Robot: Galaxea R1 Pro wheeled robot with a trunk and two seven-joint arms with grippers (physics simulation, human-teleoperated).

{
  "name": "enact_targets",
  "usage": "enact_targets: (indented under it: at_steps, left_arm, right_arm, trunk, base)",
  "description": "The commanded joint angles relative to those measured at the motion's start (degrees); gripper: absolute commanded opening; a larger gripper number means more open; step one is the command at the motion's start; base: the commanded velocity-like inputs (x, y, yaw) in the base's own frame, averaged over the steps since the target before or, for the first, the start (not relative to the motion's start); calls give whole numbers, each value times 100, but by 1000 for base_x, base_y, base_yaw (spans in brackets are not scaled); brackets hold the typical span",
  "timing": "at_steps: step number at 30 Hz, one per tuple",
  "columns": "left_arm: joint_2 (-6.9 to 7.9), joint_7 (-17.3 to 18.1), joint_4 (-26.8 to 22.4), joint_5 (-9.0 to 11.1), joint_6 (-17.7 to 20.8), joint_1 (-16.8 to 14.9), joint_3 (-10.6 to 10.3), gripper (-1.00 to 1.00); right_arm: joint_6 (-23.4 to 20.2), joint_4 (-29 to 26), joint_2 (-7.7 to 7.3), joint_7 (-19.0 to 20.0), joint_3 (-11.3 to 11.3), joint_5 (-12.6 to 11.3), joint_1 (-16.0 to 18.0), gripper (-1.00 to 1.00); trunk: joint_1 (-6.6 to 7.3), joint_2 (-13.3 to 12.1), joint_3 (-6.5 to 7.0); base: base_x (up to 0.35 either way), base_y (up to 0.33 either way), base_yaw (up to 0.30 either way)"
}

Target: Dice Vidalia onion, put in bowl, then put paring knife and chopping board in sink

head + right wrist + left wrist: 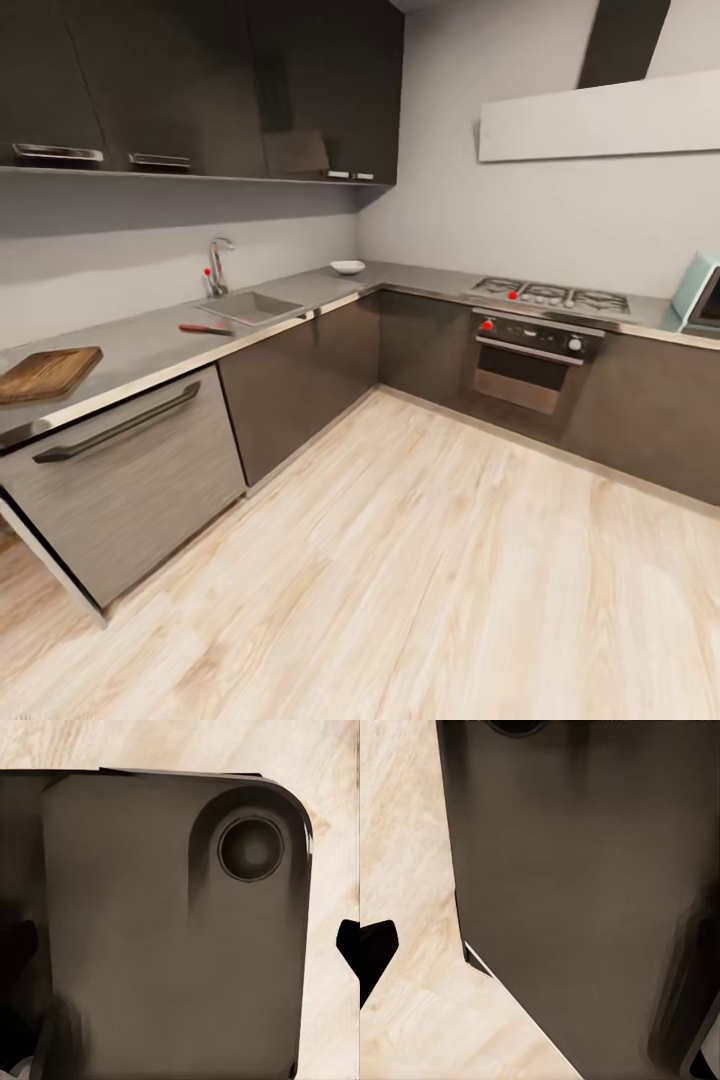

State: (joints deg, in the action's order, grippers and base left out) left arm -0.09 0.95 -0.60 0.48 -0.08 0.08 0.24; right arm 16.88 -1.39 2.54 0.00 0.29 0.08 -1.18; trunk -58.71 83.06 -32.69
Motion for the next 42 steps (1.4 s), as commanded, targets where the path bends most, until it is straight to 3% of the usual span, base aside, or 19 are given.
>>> enact_targets:
  at_steps: [1, 42]
  left_arm:
    - [0, 10, -8, 5, -1, 1, 2, 100]
    - [-52, 10, -10, 5, -1, 1, 11, 100]
  right_arm:
    - [7, -11, 0, 0, 2, 0, -5, 100]
    - [8, -11, 0, 0, 6, 0, -5, 100]
  trunk:
    - [-2, 2, -4]
    - [-2, 2, 114]
  base:
    - [187, -211, 276]
    - [199, -223, 280]
